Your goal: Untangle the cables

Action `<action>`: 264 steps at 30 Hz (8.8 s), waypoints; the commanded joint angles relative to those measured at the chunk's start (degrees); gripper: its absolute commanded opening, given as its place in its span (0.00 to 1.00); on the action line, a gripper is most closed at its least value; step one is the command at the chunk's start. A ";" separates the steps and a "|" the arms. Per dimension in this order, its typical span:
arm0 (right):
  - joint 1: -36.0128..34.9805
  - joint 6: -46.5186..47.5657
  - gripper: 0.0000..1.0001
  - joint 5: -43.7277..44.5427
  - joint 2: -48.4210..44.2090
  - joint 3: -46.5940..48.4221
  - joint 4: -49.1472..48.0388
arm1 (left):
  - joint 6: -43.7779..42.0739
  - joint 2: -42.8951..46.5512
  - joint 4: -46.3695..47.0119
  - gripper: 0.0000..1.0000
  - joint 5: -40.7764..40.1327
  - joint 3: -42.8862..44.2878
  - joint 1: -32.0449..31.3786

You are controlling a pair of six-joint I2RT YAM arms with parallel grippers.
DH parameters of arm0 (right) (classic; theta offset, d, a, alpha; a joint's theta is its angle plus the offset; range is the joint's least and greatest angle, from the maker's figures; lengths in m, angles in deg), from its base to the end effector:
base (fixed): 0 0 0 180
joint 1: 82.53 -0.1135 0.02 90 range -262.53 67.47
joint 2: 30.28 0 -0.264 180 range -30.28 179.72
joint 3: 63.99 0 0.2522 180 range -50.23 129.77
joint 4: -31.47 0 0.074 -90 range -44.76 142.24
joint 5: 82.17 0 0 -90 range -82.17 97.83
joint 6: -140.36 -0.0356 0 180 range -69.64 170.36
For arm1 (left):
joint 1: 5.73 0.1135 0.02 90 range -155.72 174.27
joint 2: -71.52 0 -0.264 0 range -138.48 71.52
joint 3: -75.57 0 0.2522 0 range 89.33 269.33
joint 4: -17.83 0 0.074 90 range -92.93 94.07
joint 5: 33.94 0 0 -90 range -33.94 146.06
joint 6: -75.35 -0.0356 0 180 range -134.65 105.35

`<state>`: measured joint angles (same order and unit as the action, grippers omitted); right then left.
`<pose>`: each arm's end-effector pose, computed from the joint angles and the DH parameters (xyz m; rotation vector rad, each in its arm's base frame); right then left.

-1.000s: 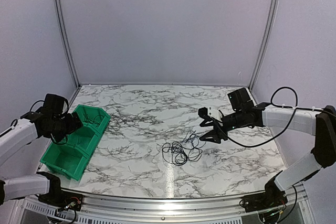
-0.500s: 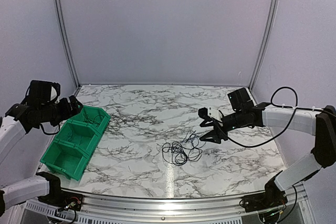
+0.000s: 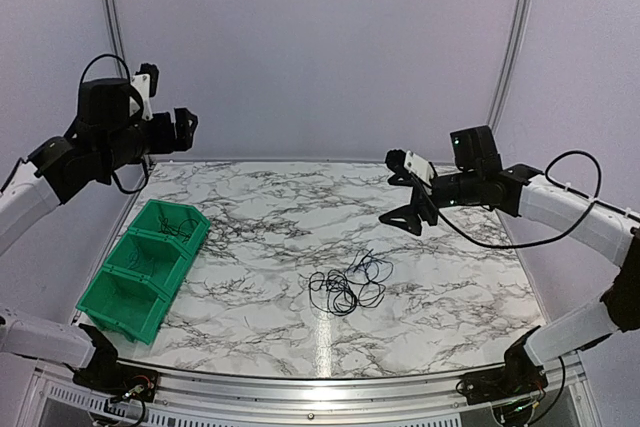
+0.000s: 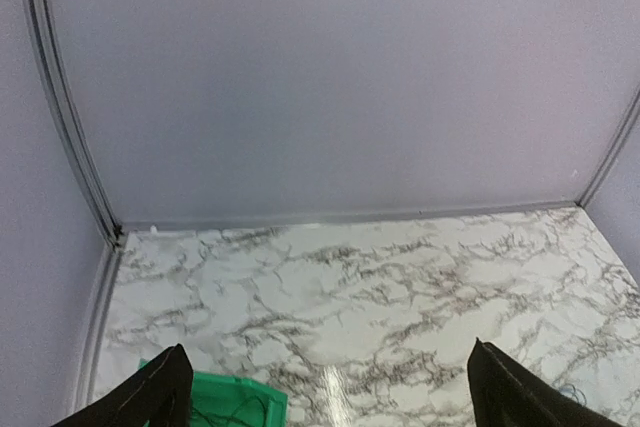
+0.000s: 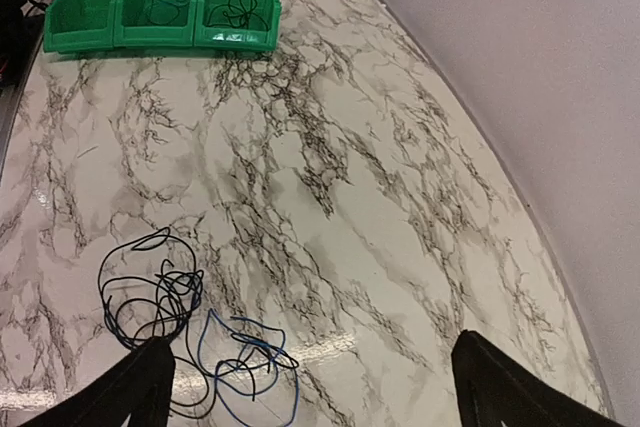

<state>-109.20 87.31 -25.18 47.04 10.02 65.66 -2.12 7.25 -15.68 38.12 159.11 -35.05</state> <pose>0.2560 0.1503 0.2933 -1.3878 1.6466 0.5347 0.2216 -0.1119 0.4080 0.0441 1.8127 -0.2347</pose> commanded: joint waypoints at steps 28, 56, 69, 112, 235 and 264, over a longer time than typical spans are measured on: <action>1.54 -4.44 0.57 -6.69 35.43 27.19 24.12 | -2.01 -23.04 15.72 0.99 8.18 -5.44 -3.02; -0.08 -3.05 0.00 -11.27 45.19 40.53 39.62 | -6.25 -21.77 19.21 0.71 22.11 -8.43 -2.91; -0.05 -3.57 0.00 -16.33 33.17 39.84 37.33 | 0.17 -22.24 32.91 0.76 28.48 -13.00 -9.87; 2.51 -6.79 0.51 -9.75 4.18 9.20 14.19 | 16.91 -33.84 58.95 0.00 23.90 -9.36 -22.83; 2.51 -1.79 0.60 7.42 5.88 -3.91 -3.02 | -7.09 17.84 -3.25 0.00 -31.38 3.69 -18.71; 2.51 -0.66 0.59 8.23 7.09 -4.09 -2.63 | -8.47 16.70 -10.95 0.00 -31.42 -3.18 -5.89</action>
<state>-107.00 86.21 -17.36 53.73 6.13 63.67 -11.01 22.98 -25.69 3.96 159.48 -44.09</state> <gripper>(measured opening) 0.595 0.010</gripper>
